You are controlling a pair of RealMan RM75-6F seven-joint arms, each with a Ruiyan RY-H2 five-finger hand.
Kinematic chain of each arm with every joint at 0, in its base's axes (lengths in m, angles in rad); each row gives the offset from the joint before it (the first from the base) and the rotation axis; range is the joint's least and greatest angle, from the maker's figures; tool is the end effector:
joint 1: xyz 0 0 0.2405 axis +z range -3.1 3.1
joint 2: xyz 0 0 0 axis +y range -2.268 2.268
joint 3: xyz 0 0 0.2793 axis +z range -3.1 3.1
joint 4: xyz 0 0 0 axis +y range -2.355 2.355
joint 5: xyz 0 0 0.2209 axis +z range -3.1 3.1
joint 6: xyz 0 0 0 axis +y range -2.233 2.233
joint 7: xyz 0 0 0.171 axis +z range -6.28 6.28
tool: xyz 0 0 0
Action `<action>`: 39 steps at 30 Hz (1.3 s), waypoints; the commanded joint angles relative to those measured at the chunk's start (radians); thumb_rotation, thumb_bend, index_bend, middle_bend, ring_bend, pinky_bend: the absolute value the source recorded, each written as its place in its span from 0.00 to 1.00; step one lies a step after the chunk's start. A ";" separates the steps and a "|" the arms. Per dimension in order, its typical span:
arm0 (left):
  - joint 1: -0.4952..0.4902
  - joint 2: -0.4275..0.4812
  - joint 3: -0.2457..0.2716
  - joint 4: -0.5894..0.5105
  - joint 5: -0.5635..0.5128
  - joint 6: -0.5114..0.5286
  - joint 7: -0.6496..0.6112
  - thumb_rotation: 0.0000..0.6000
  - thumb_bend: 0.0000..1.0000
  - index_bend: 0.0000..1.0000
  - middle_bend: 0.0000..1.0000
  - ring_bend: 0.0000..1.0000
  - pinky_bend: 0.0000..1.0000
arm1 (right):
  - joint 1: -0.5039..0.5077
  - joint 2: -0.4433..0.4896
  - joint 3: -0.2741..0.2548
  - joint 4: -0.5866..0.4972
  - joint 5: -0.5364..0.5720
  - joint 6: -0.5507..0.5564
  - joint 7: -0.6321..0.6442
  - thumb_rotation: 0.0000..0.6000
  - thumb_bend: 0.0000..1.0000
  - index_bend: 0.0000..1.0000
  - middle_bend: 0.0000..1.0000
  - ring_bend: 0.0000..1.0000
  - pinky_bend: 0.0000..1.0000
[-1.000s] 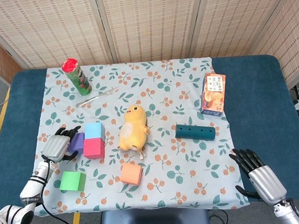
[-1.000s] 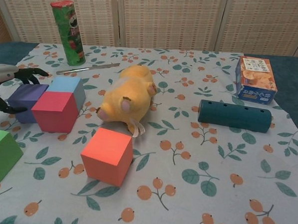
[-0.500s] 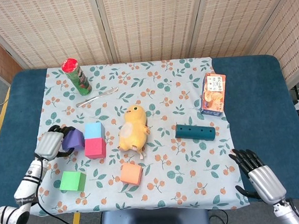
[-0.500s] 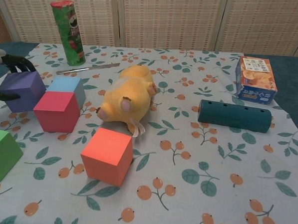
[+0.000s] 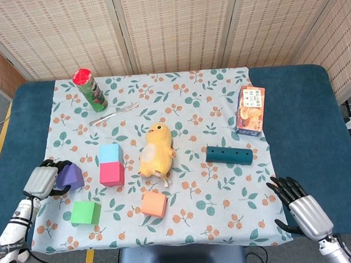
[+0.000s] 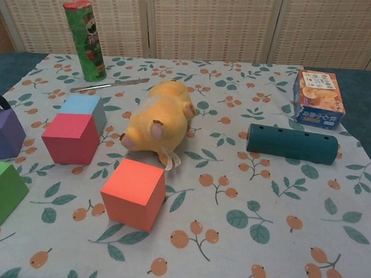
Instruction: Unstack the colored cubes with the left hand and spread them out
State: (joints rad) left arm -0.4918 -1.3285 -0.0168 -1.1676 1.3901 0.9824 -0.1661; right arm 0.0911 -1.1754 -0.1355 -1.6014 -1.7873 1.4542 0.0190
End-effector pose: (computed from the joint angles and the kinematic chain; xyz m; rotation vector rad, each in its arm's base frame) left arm -0.3557 0.3546 0.0729 -1.7067 -1.0086 -0.6992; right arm -0.3040 -0.1603 0.0915 1.7396 -0.9967 0.9702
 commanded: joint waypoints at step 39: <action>-0.091 -0.082 -0.092 -0.120 -0.040 -0.017 0.241 1.00 0.32 0.00 0.00 0.00 0.08 | 0.008 0.000 -0.004 0.002 0.010 -0.017 0.025 1.00 0.17 0.00 0.00 0.00 0.00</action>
State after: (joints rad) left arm -0.5735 -1.4011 -0.1007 -1.2952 1.3632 0.9774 0.0626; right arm 0.0994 -1.1750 -0.1391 -1.5991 -1.7775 1.4374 0.0445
